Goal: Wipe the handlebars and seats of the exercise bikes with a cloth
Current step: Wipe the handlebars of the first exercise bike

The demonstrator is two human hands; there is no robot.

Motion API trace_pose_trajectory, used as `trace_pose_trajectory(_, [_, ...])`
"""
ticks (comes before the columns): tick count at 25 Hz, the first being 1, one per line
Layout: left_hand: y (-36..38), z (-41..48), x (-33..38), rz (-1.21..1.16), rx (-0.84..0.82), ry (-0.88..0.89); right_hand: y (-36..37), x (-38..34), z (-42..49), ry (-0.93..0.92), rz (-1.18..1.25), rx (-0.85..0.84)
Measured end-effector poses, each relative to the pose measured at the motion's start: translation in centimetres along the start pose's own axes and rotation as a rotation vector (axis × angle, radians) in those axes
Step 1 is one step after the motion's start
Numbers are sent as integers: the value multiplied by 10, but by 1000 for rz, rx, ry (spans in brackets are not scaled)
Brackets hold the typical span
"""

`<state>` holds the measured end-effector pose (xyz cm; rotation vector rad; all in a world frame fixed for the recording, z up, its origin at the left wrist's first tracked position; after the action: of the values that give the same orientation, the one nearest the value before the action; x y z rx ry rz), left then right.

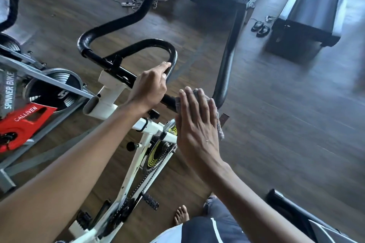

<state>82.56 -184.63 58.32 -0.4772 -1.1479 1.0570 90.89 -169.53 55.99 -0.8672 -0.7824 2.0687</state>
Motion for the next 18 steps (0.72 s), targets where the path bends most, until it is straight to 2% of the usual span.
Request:
trace_pose_trajectory(4, [-3, -4, 2, 27, -10, 24, 1, -2, 10, -60, -38, -16])
trace_pose_trajectory(9, [0, -8, 0, 50, -7, 40, -19, 40, 4, -100, -24, -30])
trace_pose_trajectory(12, [1, -8, 1, 55, 27, 34, -18, 55, 1, -44, 88, -38])
trace_pose_trajectory(18, [2, -8, 1, 44, 39, 22, -9, 53, 1, -51, 324, 95])
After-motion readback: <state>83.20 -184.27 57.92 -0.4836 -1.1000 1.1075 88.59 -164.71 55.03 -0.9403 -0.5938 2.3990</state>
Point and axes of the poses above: each hand's wrist, its own z-axis towards the middle knuckle, its own y-axis out of the palm, x = y × z, the point moved 5 cm from there along z, towards the middle knuckle, and after that the axes turned 9 degrees about x, right-handed, at the moved point
